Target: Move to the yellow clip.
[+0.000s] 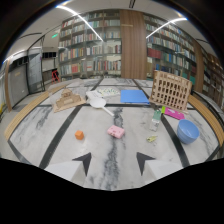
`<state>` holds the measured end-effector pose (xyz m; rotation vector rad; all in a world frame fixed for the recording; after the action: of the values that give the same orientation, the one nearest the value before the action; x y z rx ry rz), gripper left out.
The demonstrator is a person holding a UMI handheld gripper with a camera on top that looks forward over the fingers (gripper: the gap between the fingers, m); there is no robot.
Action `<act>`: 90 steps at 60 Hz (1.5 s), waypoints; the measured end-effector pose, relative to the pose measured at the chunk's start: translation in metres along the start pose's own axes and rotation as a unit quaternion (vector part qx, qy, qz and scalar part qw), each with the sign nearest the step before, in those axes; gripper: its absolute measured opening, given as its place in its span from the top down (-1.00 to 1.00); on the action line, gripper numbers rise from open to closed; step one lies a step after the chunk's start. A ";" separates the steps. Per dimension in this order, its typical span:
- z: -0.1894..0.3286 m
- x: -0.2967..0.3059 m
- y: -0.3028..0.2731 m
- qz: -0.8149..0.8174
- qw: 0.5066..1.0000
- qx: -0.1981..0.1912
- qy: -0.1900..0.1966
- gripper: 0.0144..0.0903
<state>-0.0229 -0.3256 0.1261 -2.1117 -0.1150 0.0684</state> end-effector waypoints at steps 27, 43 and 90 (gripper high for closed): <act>-0.035 0.052 0.042 -0.007 1.000 -0.013 0.023 -0.88; -0.010 0.129 0.054 -0.006 0.997 -0.027 0.067 -0.88; 0.129 0.179 0.041 0.002 0.997 -0.060 0.044 -0.88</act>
<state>0.1455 -0.2178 0.0237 -2.2303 -0.0634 -0.0294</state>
